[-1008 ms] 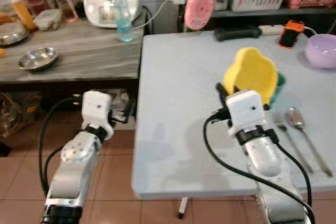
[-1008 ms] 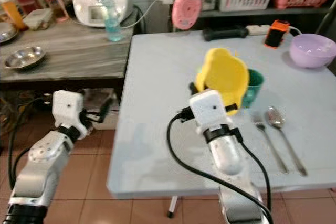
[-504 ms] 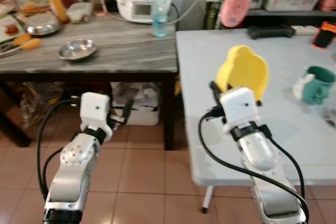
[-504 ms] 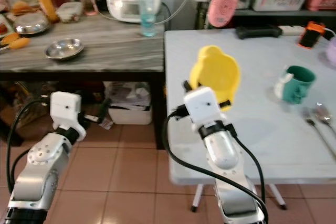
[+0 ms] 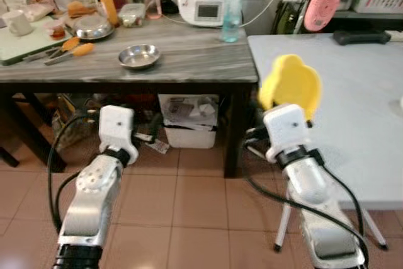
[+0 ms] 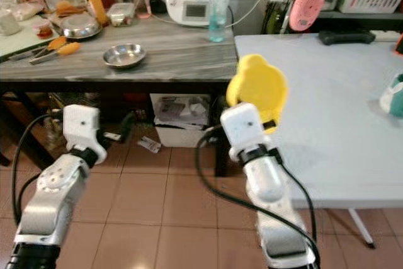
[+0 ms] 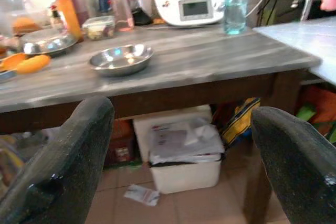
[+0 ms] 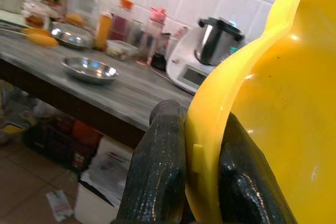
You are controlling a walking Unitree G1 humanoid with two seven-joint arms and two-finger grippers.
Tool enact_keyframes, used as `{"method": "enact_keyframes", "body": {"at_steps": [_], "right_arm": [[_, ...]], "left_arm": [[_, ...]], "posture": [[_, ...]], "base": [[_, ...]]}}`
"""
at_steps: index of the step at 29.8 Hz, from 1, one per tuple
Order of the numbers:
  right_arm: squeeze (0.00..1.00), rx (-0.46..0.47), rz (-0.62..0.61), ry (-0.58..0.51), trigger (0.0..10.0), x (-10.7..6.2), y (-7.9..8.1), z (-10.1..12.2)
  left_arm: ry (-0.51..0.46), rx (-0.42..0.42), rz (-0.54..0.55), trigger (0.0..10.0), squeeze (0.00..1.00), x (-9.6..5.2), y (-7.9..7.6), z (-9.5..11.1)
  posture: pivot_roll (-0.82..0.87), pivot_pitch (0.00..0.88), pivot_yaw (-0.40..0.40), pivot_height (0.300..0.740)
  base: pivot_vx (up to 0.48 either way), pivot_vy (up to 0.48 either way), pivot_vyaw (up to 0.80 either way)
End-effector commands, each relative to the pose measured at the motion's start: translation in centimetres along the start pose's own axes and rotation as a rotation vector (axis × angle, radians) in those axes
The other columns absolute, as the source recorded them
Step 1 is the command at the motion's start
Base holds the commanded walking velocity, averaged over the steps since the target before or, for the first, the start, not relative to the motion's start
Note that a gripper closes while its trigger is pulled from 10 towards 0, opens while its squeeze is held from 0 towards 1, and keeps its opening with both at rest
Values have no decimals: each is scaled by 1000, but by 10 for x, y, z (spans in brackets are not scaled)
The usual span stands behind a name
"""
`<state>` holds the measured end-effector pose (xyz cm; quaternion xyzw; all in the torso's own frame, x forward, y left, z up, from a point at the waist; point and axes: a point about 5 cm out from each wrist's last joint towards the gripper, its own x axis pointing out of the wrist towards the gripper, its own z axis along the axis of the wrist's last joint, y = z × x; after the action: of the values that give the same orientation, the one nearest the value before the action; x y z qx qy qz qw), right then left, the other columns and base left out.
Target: Setting the table
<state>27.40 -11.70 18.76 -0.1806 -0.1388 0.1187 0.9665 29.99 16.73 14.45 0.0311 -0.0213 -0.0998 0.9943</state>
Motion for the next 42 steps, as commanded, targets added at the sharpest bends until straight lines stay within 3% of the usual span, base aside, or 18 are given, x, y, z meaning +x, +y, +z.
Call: {"method": "enact_keyframes", "body": {"at_steps": [1, 7, 14, 19, 24, 31, 42], "right_arm": [[0, -9, -24, -3, 10000, -1, -8, 0], [0, -8, -2, 29, 10000, -3, -8, -6], [0, -14, 44, 84, 10000, -7, -6, -15], [0, -26, 31, 134, 10000, -11, -16, -22], [0, 12, -5, 187, 10000, -16, -23, -29], [0, -49, 57, 280, 10000, -26, -21, -44], [0, -44, 1, 264, 10000, -30, -24, -41]], "left_arm": [[4, -2, -19, 10000, 0, 3, -6, 0], [-6, -7, -22, 10000, 0, 3, -10, -2], [-20, -45, -11, 10000, 0, -1, -18, -6], [-16, -70, 8, 10000, 0, -5, -24, -13], [1, -95, 16, 10000, 0, -6, -27, -18], [6, -120, -68, 10000, 0, -8, -32, -17], [-22, -136, -160, 10000, 0, -6, -37, -8]], "posture": [[-59, 27, 43, 740], [-71, 15, 27, 740], [-87, 14, -30, 740], [-113, 20, -71, 740], [-115, 20, -68, 740], [-118, 26, -28, 740], [-121, 36, 8, 740]], "base": [[0, 480, 0], [0, 480, 0], [0, 0, 0], [0, 0, 0], [0, 0, 0], [0, 0, 0], [208, 0, 0]]}}
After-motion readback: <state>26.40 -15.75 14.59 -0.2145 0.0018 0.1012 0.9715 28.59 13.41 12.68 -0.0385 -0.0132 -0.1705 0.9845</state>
